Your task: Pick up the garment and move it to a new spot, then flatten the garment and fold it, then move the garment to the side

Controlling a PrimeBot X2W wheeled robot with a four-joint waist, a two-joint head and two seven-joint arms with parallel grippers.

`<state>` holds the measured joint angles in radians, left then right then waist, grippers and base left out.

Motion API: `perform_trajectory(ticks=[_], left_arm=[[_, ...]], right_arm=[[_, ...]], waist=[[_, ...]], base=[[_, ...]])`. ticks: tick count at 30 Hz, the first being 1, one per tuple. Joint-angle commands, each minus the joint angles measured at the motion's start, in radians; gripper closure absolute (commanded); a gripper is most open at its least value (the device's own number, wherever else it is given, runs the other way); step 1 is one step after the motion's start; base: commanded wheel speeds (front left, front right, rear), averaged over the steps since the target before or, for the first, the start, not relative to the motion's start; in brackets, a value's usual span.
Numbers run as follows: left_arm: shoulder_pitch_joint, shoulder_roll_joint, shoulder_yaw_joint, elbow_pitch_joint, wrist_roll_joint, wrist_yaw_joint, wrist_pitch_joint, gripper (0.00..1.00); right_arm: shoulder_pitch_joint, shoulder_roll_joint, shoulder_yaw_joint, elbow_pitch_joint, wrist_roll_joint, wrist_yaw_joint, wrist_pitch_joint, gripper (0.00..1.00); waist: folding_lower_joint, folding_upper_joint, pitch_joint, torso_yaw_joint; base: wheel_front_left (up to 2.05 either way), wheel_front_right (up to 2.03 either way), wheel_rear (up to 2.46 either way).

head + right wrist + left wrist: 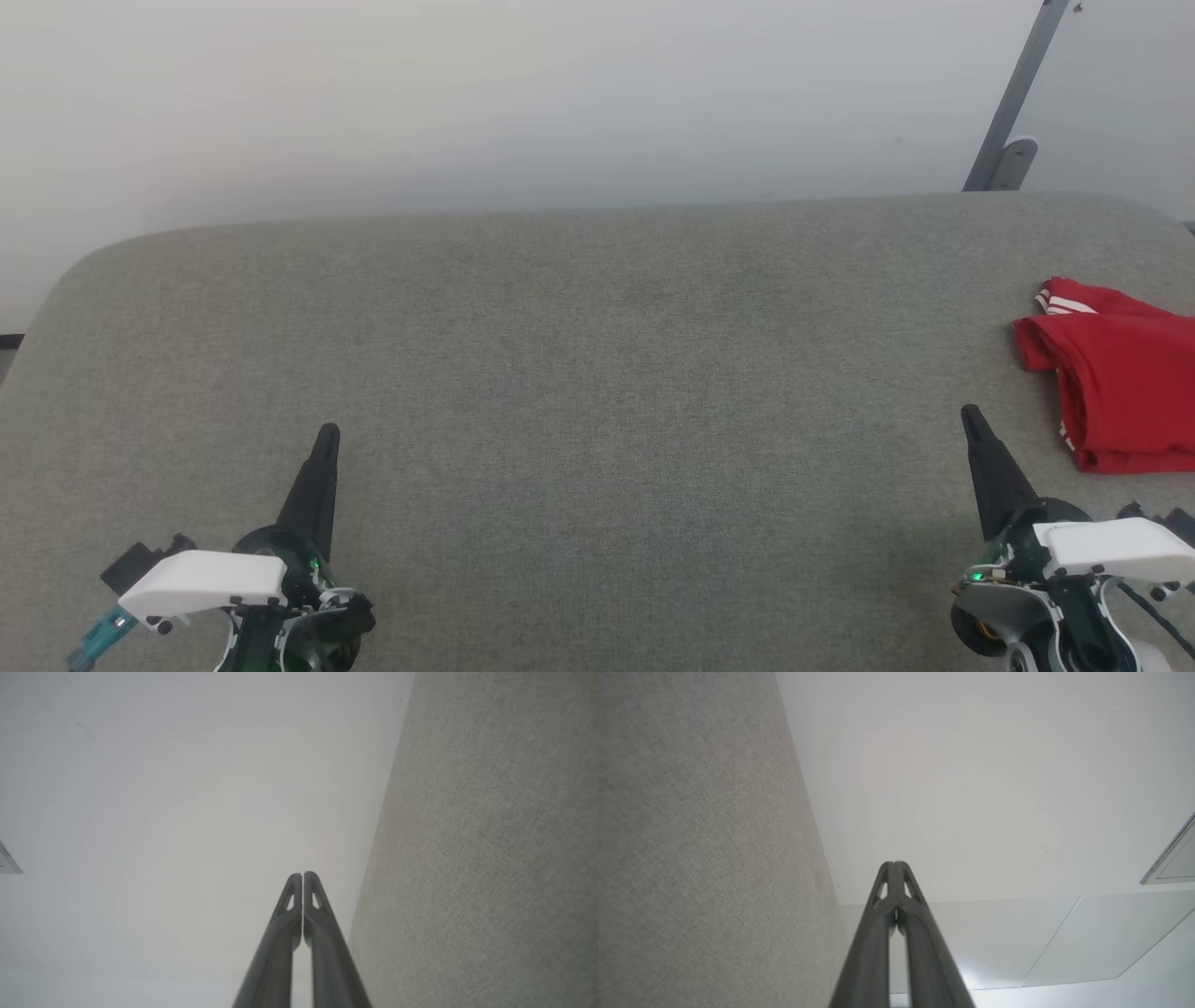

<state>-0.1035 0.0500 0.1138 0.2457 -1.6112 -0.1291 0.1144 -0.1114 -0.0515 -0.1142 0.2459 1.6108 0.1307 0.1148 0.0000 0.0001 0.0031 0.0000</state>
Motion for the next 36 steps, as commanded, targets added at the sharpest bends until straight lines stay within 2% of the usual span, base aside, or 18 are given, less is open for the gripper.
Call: perform_trajectory(ticks=[1, 36], left_arm=[[-0.011, -0.002, 0.000, 0.000, -0.003, -0.003, 0.003, 1.00], [-0.011, -0.002, 0.000, 0.000, -0.003, -0.003, 0.003, 1.00]], right_arm=[[0.006, 0.003, -0.001, -0.003, 0.004, 0.000, 0.003, 1.00], [0.006, 0.003, -0.001, -0.003, 0.004, 0.000, 0.002, 1.00]], waist=[[0.0000, -0.0001, 0.000, 0.000], [0.0000, -0.0001, 0.000, 0.000]], base=[[0.00, 0.00, 0.00], [0.00, 0.00, 0.00]])
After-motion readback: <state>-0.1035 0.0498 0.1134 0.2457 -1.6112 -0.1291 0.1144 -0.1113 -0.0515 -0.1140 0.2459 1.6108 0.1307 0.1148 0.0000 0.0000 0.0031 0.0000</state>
